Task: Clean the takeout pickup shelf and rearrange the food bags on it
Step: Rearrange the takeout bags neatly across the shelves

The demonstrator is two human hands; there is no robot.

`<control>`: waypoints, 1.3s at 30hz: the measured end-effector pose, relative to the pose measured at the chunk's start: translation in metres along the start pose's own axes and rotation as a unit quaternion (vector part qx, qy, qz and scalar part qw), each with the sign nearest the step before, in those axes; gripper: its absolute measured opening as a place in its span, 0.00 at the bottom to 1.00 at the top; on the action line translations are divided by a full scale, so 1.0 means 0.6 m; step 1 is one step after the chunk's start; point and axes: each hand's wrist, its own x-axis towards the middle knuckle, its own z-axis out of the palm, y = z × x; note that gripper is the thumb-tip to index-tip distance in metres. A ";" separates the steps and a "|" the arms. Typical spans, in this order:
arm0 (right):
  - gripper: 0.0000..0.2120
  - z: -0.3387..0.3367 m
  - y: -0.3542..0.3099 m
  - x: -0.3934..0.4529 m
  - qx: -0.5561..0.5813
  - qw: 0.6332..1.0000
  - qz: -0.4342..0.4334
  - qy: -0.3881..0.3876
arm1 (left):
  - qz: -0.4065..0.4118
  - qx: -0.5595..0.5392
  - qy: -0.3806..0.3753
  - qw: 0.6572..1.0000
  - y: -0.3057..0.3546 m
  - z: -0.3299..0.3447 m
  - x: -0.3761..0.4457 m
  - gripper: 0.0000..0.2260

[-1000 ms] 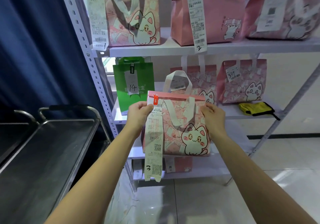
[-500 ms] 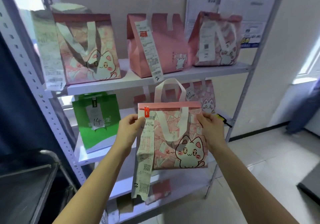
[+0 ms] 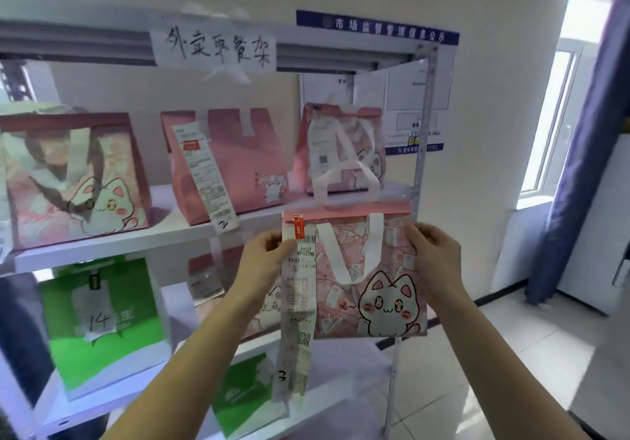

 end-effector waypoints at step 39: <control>0.08 -0.190 -0.047 0.425 0.038 0.996 -0.085 -0.016 | 0.031 0.118 0.271 0.955 0.070 0.238 0.458 0.20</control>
